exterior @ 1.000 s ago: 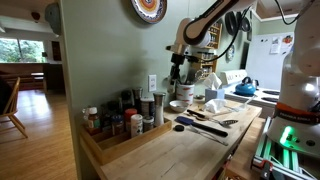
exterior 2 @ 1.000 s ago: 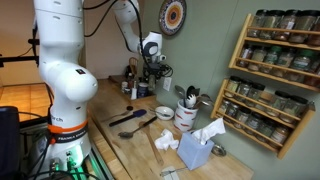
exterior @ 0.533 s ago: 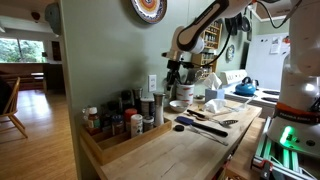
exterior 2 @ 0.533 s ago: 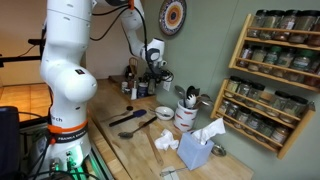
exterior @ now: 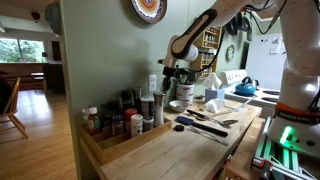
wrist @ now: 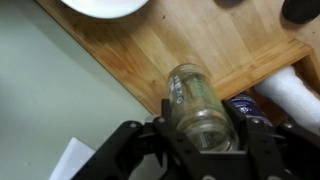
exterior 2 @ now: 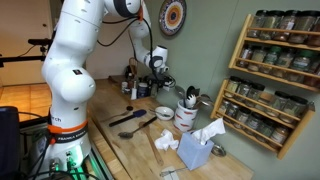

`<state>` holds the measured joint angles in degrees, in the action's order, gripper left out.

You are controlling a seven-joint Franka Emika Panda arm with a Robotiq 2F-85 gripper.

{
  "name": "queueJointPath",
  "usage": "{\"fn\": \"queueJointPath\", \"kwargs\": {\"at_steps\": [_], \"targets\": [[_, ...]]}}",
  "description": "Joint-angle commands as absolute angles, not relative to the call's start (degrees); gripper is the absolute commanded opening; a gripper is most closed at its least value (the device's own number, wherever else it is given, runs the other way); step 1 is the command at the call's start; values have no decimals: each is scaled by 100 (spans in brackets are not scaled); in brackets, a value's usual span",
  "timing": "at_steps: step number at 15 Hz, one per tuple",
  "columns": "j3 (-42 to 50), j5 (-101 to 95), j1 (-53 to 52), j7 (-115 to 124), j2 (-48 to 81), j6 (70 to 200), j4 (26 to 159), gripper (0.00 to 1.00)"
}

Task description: Move the spice bottle on the table to the right side of the wooden tray on the table

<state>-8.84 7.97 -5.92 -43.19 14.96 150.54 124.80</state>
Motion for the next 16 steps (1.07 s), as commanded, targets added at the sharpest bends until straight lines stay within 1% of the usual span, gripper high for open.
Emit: {"fn": "queueJointPath", "kwargs": {"at_steps": [1,7,16], "targets": [[-1124,831,-389,-4306,1878,15265,12316,28],[-1147,717,-394,-3523,2127,15350,12385,28],[-991,212,-526,-2068,2490,15866,12320,28]]}}
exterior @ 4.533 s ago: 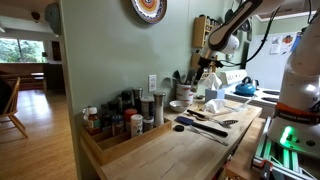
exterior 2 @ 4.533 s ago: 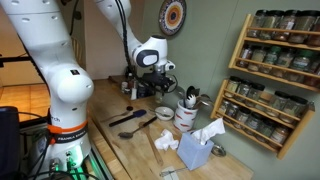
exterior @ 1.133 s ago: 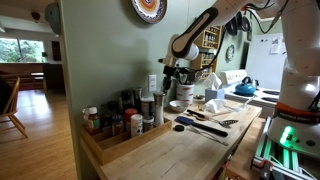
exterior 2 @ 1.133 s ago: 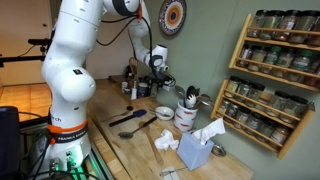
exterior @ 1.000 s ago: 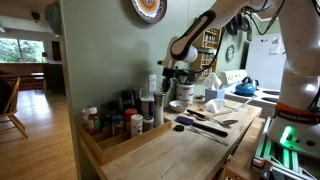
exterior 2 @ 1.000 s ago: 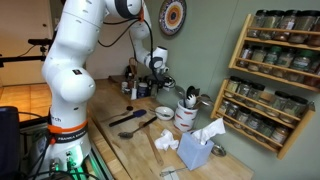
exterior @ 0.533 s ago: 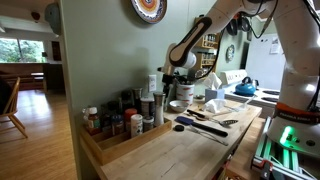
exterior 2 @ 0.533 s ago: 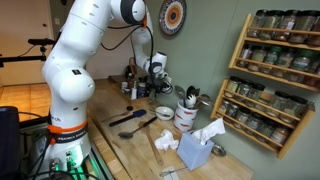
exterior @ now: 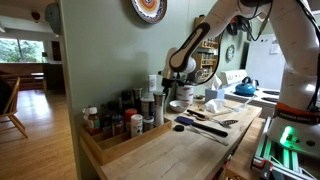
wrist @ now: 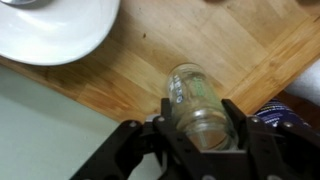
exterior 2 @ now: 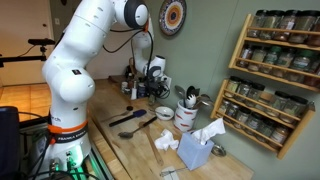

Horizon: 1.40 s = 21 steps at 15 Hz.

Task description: Move the spice bottle on the table to the right side of the wooden tray on the table

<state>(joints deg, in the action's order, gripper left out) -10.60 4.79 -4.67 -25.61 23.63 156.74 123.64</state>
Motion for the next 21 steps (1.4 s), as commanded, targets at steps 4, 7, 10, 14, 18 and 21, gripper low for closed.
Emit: {"fn": "queueJointPath", "kwargs": {"at_steps": [4,7,10,14,18,21], "targets": [[-970,60,-521,-1681,2584,16040,12291,28],[-916,-59,-566,-1452,2649,16056,12193,28],[-815,-195,-635,-1229,2692,15999,12115,28],[-767,-280,-658,-1108,2792,15929,12001,28],[-812,-261,-619,-1140,2913,15900,11914,28],[-825,-269,-595,-1192,2963,15876,11879,28]]}}
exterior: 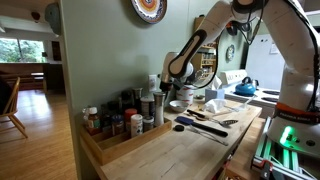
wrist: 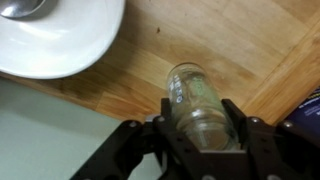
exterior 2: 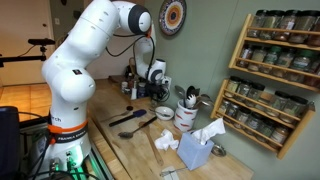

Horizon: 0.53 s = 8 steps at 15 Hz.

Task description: Move the spice bottle on the table to the right side of the wooden tray on the table

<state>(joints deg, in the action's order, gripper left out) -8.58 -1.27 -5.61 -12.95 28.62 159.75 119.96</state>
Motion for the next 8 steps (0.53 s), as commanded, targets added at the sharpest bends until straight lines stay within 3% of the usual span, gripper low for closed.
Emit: {"fn": "queueJointPath", "kwargs": {"at_steps": [1,2,3,8], "targets": [[-811,-281,-603,-1182,2950,15876,11886,28],[-791,-299,-614,-1167,2931,15868,11902,50],[-791,-315,-609,-1189,2901,15877,11930,78],[-824,-405,-501,-1374,2631,15902,12192,100]]}}
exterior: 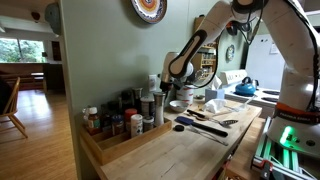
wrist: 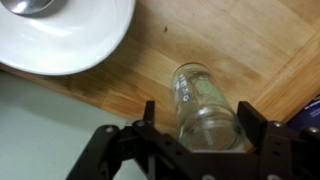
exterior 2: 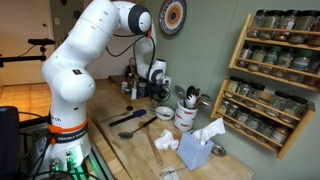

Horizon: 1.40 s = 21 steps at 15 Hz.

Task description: Move the spice bottle on the table to the right side of the wooden tray on the table

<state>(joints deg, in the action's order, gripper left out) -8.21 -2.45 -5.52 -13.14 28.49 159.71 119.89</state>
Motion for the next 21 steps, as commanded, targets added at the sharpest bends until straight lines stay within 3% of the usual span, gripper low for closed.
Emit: {"fn": "queueJointPath", "kwargs": {"at_steps": [1,14,21], "targets": [[-865,-390,-449,-1463,2561,15895,12255,100],[-1932,1187,765,-3555,772,15465,14131,100],[-818,1000,314,-2515,-758,13721,14999,100]]}}
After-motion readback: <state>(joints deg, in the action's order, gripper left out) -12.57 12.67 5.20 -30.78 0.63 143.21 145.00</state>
